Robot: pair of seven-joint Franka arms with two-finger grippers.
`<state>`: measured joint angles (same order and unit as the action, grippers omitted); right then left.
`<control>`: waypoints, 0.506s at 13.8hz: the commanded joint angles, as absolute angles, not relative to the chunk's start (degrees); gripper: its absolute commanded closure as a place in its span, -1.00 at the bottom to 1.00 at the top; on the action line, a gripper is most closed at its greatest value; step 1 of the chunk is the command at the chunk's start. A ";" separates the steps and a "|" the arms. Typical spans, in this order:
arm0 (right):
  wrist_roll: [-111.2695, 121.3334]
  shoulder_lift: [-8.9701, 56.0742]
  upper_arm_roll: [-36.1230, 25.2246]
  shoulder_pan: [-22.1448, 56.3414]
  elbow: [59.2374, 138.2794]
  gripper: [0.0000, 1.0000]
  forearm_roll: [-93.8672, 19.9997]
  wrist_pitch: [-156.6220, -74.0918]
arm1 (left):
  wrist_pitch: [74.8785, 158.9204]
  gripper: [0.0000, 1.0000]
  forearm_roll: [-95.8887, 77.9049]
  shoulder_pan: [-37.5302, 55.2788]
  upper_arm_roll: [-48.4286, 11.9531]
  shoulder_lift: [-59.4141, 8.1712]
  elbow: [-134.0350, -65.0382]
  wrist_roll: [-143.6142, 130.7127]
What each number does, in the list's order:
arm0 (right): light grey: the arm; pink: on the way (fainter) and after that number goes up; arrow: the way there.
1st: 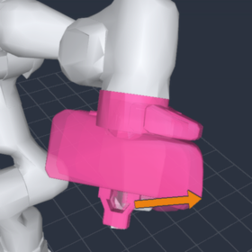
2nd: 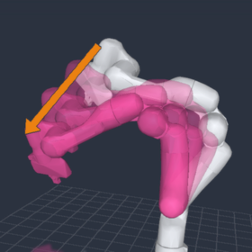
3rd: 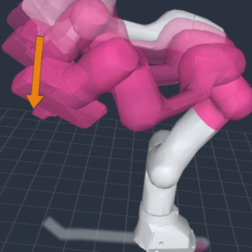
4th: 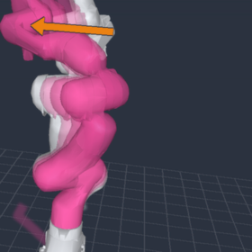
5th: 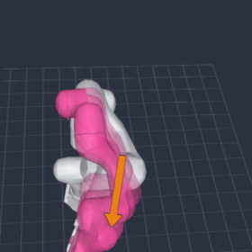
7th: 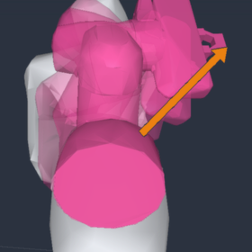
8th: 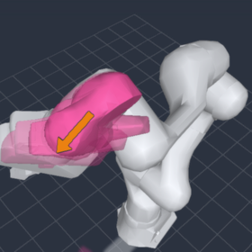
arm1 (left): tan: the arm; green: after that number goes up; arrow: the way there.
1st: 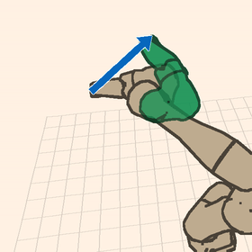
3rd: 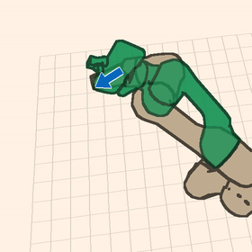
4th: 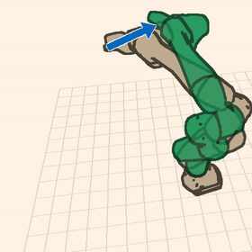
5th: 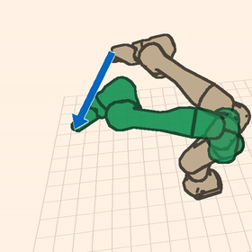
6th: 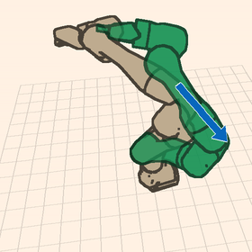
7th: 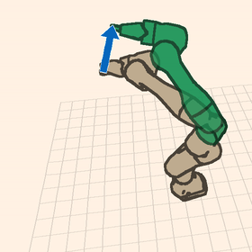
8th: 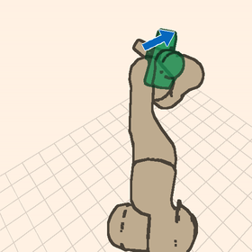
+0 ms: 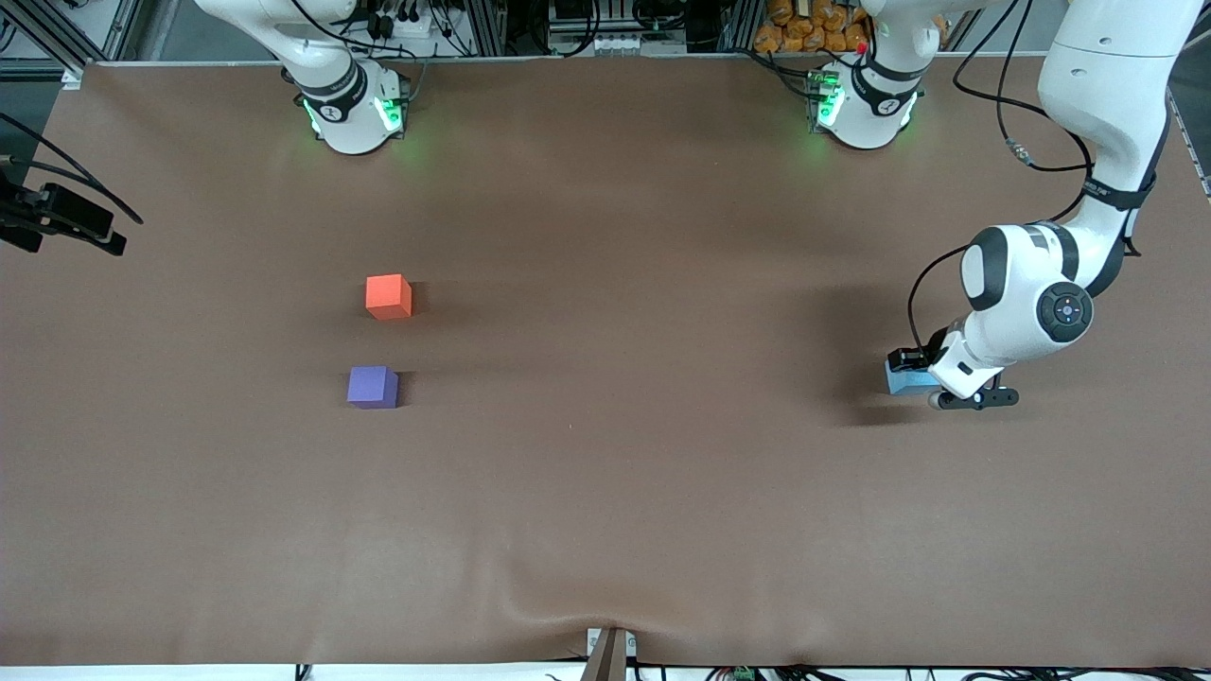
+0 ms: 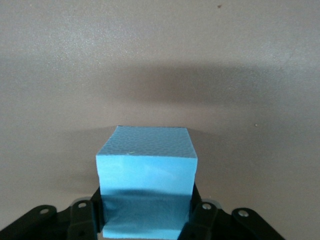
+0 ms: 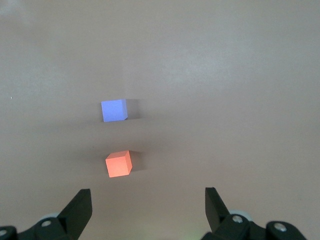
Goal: Place blue block between orange and purple blocks
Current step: 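Close the left gripper around the light blue block, then lift the blue block with the left gripper and carry it toward the table middle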
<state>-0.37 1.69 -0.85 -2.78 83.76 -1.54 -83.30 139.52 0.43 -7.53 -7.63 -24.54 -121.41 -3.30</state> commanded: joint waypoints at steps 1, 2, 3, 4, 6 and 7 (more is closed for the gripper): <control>-1.14 1.49 0.00 -3.60 83.41 -1.00 -1.41 -82.62 | 140.10 -0.19 -0.44 -7.47 -7.82 -24.96 -120.67 -2.72; -1.14 1.49 0.00 -3.69 83.41 -1.00 -1.49 -82.62 | 139.75 -0.19 -0.44 -7.38 -7.91 -24.61 -120.67 -2.72; -1.14 1.49 0.00 -3.60 83.41 -1.00 -1.41 -82.62 | 139.49 -0.19 -0.44 -7.47 -8.87 -23.83 -120.67 -2.90; -1.14 1.49 0.00 -3.60 83.41 -1.00 -1.49 -82.62 | 139.31 -0.19 -0.44 -7.64 -10.01 -23.38 -120.67 -2.99; -1.14 1.49 0.00 -3.60 83.41 -1.00 -1.49 -82.62 | 139.22 -0.19 -0.44 -7.56 -12.03 -22.15 -120.67 -3.25; -1.14 1.49 0.00 -3.60 83.41 -1.00 -1.49 -82.62 | 139.04 -0.19 -0.44 -7.56 -13.78 -21.63 -120.59 -3.43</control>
